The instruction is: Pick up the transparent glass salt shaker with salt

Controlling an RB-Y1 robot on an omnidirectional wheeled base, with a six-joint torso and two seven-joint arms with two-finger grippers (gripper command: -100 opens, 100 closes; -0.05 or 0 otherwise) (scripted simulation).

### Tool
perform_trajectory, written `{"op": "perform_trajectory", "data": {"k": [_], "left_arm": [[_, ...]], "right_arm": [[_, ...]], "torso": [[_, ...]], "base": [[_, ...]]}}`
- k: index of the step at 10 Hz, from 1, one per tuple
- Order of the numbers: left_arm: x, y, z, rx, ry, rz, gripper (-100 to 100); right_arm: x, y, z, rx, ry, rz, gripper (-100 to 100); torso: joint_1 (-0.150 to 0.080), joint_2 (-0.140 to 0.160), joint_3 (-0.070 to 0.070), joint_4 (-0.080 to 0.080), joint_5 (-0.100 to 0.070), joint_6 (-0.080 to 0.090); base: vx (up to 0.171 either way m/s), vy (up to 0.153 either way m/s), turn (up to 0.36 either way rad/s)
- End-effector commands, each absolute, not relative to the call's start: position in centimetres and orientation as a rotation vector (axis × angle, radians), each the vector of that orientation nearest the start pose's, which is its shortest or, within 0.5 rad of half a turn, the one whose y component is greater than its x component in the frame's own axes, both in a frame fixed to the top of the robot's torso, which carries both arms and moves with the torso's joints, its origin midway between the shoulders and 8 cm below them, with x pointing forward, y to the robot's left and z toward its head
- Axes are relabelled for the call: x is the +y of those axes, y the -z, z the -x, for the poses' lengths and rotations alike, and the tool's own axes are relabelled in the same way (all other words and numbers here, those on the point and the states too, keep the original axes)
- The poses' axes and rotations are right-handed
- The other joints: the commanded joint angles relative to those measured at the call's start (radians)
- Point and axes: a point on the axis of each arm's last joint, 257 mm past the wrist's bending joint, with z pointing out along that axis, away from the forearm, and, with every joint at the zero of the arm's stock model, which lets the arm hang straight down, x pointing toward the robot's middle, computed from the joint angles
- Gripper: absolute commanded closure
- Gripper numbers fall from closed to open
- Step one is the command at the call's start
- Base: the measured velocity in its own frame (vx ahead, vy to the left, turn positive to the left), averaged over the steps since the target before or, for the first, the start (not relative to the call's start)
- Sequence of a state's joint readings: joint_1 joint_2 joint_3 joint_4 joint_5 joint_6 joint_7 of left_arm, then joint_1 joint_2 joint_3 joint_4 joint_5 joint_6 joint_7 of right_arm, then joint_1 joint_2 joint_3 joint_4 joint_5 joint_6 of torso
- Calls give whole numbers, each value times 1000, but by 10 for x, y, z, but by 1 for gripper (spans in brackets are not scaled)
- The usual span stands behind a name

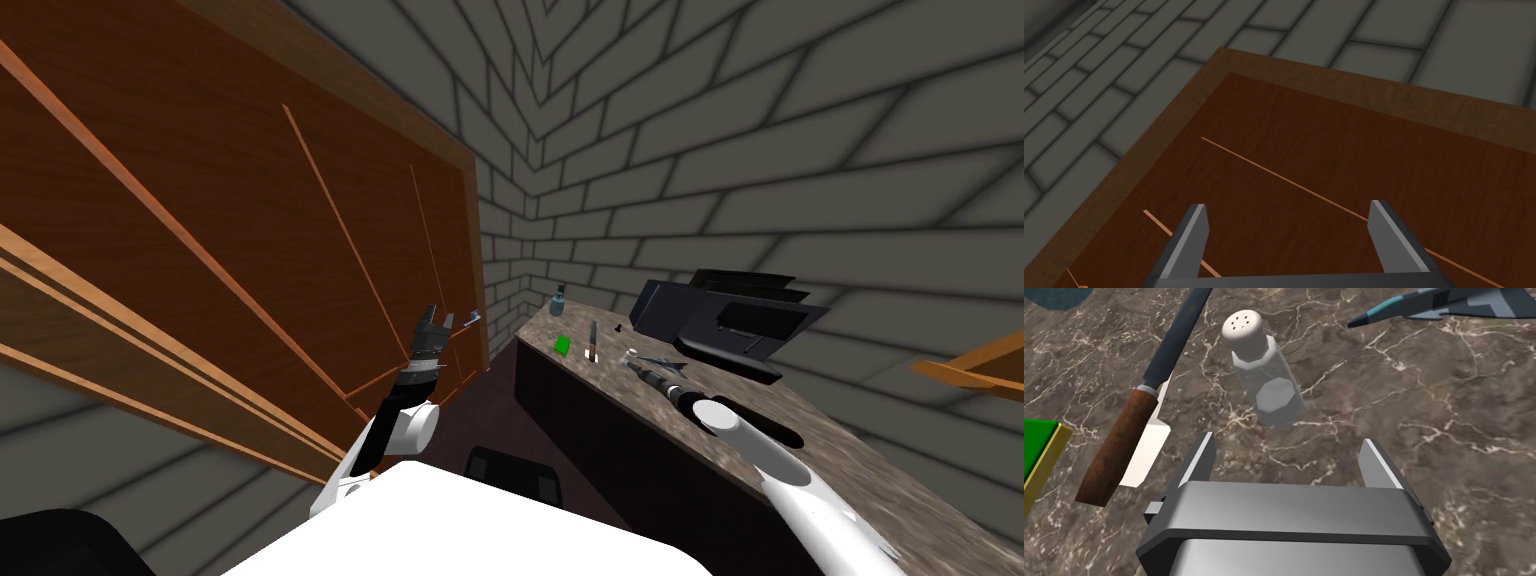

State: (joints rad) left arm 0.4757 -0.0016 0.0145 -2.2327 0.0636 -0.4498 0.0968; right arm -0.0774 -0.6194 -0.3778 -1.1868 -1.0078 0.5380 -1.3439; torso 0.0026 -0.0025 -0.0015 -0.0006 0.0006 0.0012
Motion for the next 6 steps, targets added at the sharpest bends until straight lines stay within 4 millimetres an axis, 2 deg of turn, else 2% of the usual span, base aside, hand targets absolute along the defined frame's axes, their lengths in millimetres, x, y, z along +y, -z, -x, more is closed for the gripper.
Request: {"op": "perform_trajectory", "data": {"k": [1,2,3,4,5,6], "left_arm": [[293,-2,-361,589,1407,798,0],[293,-2,-361,589,1407,798,0],[293,-2,-361,589,1407,798,0],[293,-2,-361,589,1407,798,0],[293,-2,-361,589,1407,798,0],[293,-2,-361,589,1407,798,0]], "right_arm": [[-586,295,-477,739,1515,2597,-100],[-582,299,-475,733,1483,2606,-100],[-595,294,-470,752,1462,2623,-100],[-591,298,-468,746,1430,2632,-100],[-603,293,-463,763,1404,2650,-100],[-600,296,-461,758,1374,2658,-100]], "torso": [[0,0,0,0,0,0],[1,0,0,0,0,0],[0,-1,0,0,0,0],[0,-1,0,0,0,0],[-1,0,0,0,0,0],[0,-1,-1,0,0,0]], "base": [[40,62,23],[38,49,8],[42,45,27],[33,40,11],[46,55,25],[45,50,6]]}}
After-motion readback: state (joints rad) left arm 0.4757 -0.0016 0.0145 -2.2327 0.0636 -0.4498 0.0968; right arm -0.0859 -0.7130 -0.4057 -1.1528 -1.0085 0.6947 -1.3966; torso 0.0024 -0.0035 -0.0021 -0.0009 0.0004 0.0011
